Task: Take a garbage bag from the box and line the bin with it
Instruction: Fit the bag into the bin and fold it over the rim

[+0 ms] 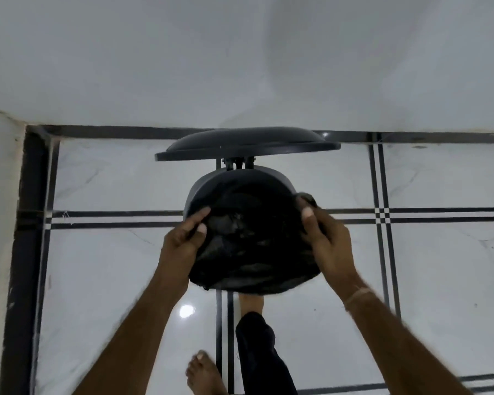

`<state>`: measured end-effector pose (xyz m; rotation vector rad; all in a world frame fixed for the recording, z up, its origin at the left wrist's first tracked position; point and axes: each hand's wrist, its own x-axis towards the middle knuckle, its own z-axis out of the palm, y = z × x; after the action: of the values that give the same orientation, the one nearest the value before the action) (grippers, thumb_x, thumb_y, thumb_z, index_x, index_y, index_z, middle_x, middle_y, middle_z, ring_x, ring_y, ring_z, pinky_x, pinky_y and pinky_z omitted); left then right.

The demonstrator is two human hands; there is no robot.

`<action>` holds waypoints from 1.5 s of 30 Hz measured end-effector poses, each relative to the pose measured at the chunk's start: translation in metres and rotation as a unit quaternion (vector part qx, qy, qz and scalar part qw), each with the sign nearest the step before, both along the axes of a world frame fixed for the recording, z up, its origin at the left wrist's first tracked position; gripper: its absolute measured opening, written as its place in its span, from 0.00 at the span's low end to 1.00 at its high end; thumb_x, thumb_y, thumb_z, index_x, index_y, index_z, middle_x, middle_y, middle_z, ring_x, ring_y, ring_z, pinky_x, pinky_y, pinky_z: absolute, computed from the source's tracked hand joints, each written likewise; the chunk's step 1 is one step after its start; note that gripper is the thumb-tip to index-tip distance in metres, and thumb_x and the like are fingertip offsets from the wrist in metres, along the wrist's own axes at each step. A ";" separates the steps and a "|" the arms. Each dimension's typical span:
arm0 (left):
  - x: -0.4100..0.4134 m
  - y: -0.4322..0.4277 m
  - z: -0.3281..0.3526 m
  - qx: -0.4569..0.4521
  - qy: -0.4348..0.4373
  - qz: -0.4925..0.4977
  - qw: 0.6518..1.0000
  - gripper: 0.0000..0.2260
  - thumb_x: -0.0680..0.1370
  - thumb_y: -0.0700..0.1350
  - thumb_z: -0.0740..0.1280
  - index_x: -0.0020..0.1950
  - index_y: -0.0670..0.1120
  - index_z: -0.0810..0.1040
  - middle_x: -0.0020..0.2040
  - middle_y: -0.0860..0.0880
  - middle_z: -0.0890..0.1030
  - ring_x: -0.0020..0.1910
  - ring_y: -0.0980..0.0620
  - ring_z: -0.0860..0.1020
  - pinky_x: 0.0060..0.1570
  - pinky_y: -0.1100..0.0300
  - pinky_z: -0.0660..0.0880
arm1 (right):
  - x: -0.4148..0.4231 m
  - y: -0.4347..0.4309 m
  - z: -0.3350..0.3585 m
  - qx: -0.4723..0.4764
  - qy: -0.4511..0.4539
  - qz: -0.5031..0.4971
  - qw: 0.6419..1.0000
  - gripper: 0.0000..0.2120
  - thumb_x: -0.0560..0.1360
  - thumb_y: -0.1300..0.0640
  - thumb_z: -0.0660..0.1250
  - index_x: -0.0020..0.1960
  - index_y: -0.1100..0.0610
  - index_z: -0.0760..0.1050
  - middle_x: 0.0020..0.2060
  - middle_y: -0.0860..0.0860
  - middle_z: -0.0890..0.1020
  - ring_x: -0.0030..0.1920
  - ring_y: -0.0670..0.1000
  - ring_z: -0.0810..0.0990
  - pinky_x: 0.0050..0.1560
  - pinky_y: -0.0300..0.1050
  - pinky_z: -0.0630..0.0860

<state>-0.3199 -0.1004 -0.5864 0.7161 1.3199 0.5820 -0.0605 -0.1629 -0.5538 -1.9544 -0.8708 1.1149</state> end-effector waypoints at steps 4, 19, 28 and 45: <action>0.001 0.024 0.001 0.050 -0.008 0.060 0.997 0.15 0.85 0.39 0.64 0.72 0.45 0.79 0.66 0.45 0.83 0.67 0.45 0.80 0.67 0.49 0.77 | 0.005 0.024 -0.009 0.033 -0.039 0.017 0.999 0.20 0.85 0.40 0.57 0.69 0.46 0.80 0.58 0.47 0.87 0.63 0.51 0.83 0.65 0.57 0.81; 0.003 0.096 -0.059 -0.036 0.255 -0.021 0.966 0.23 0.84 0.63 0.57 0.46 0.47 0.81 0.43 0.51 0.80 0.44 0.51 0.78 0.41 0.61 0.72 | 0.034 0.101 -0.080 -0.201 -0.118 0.024 0.972 0.34 0.81 0.27 0.49 0.38 0.55 0.73 0.40 0.53 0.80 0.47 0.57 0.79 0.55 0.55 0.75; -0.028 0.075 -0.042 -0.176 0.052 0.061 0.981 0.10 0.83 0.52 0.68 0.54 0.47 0.85 0.50 0.48 0.87 0.43 0.51 0.86 0.41 0.58 0.84 | 0.045 0.063 -0.062 -0.174 0.085 -0.090 0.977 0.39 0.83 0.35 0.57 0.52 0.75 0.76 0.46 0.56 0.73 0.48 0.55 0.73 0.61 0.57 0.78; -0.029 -0.035 -0.053 -0.279 -0.121 0.204 0.930 0.03 0.81 0.49 0.70 0.49 0.52 0.82 0.43 0.55 0.85 0.45 0.57 0.79 0.50 0.55 0.75 | 0.005 0.001 -0.056 -0.115 0.089 -0.290 0.946 0.12 0.78 0.68 0.72 0.61 0.64 0.78 0.52 0.62 0.82 0.51 0.59 0.81 0.65 0.63 0.79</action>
<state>-0.3489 -0.1349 -0.6394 -0.1033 1.3197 0.5622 -0.0551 -0.1621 -0.6098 -2.0602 -0.0457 1.0380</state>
